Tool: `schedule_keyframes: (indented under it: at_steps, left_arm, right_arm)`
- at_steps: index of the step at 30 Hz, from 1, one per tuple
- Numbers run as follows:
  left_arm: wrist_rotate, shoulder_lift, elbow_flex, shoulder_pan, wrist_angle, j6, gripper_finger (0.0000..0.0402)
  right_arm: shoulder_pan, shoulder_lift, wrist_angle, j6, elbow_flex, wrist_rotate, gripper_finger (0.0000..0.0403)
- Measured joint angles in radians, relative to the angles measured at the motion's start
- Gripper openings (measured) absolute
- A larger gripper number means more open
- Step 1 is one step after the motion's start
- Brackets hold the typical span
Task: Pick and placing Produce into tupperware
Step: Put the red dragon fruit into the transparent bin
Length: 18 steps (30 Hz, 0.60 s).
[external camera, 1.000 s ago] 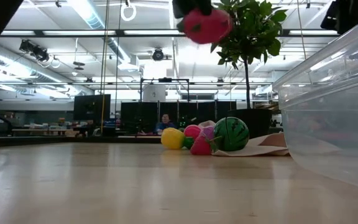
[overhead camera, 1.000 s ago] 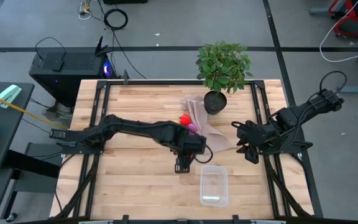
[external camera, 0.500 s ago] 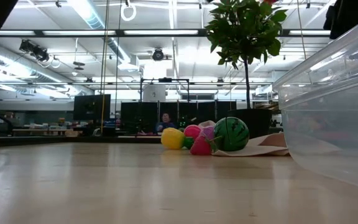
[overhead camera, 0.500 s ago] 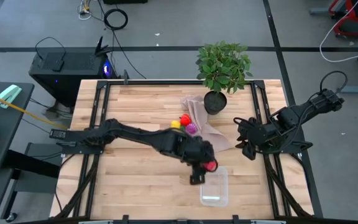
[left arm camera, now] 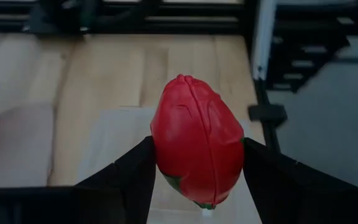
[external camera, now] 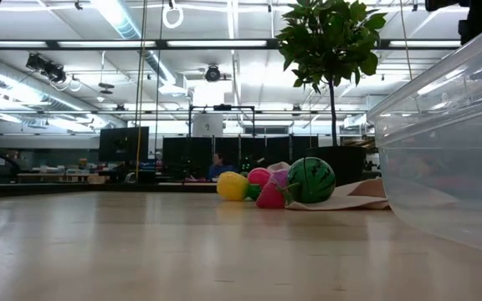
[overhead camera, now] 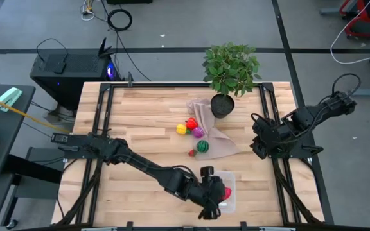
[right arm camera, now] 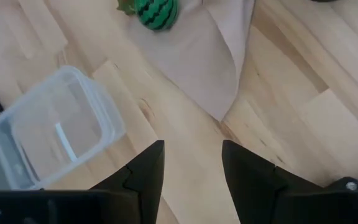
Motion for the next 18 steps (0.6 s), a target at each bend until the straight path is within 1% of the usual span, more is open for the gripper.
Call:
schedule_keyframes:
  at_steps: [3, 6, 8, 10, 12, 14, 15, 18]
  left_arm:
    - [-0.070, 0.000, 0.000, 0.004, 0.024, -0.051, 0.0218]
    - [-0.131, 0.000, 0.000, 0.013, 0.112, -0.072, 0.0223]
    - [-0.141, 0.009, 0.003, 0.023, 0.206, -0.063, 0.0226]
    - [-0.142, 0.015, 0.000, 0.028, 0.241, -0.036, 0.0225]
    - [-0.146, 0.034, -0.027, 0.040, 0.297, -0.017, 0.0220]
    - [-0.148, 0.042, -0.063, 0.046, 0.272, -0.020, 0.0217]
    - [-0.146, 0.044, -0.090, 0.046, 0.290, -0.032, 0.0217]
    - [-0.153, 0.041, -0.180, 0.057, 0.400, -0.052, 0.0219]
  right_arm:
    - [0.000, -0.006, 0.007, 0.021, 0.000, 0.002, 0.0167]
    - [0.000, -0.005, 0.013, 0.021, 0.000, 0.005, 0.0167]
    - [0.000, -0.004, 0.014, 0.016, 0.000, 0.005, 0.0167]
    - [0.000, -0.004, 0.013, 0.006, 0.000, 0.005, 0.0167]
    - [0.000, -0.007, 0.013, -0.007, 0.000, 0.005, 0.0167]
    - [0.000, -0.010, 0.012, -0.020, 0.000, 0.005, 0.0167]
    - [0.000, -0.012, 0.012, -0.028, 0.000, 0.005, 0.0167]
    - [0.000, -0.016, 0.010, -0.059, 0.000, 0.005, 0.0167]
